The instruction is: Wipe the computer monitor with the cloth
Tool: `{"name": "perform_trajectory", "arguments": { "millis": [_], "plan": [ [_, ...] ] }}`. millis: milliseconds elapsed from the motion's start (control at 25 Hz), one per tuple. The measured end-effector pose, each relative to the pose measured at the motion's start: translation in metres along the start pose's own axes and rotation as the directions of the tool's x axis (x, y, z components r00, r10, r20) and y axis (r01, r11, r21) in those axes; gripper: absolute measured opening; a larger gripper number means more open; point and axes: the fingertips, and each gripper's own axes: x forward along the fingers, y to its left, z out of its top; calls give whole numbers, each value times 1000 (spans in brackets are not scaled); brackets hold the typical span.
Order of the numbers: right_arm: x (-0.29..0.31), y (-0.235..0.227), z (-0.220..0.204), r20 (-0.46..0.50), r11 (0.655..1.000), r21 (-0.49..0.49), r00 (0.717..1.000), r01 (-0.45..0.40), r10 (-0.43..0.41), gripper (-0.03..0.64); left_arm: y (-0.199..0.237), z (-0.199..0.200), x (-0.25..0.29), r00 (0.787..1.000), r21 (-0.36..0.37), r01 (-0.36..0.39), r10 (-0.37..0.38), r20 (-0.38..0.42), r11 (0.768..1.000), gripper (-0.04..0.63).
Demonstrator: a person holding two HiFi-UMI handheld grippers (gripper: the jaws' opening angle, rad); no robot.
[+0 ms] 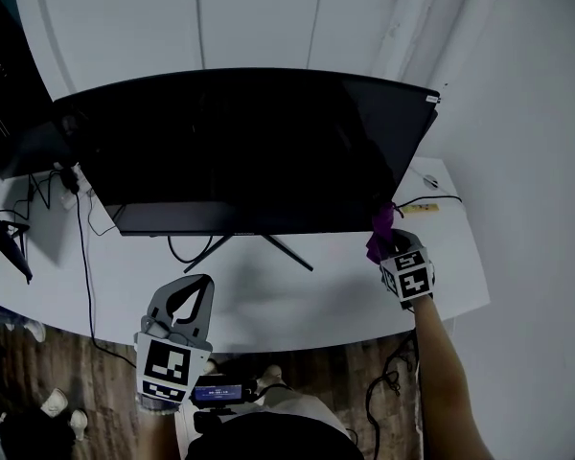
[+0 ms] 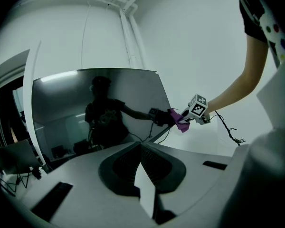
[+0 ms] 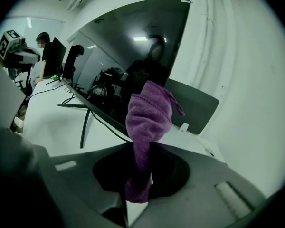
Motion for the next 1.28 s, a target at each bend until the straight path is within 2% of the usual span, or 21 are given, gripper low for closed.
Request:
{"name": "perform_trajectory", "arguments": {
  "millis": [440,1280],
  "plan": [
    [15,35,-17,-20,988,155,1000,9,-5,67,28,-16,-13,999,-16,-23,23,-23,1000,6],
    [38,144,38,45,978,181,995,-99,93,67,86,-38,-42,999,-37,-42,42,-25,998,6]
  ]
}}
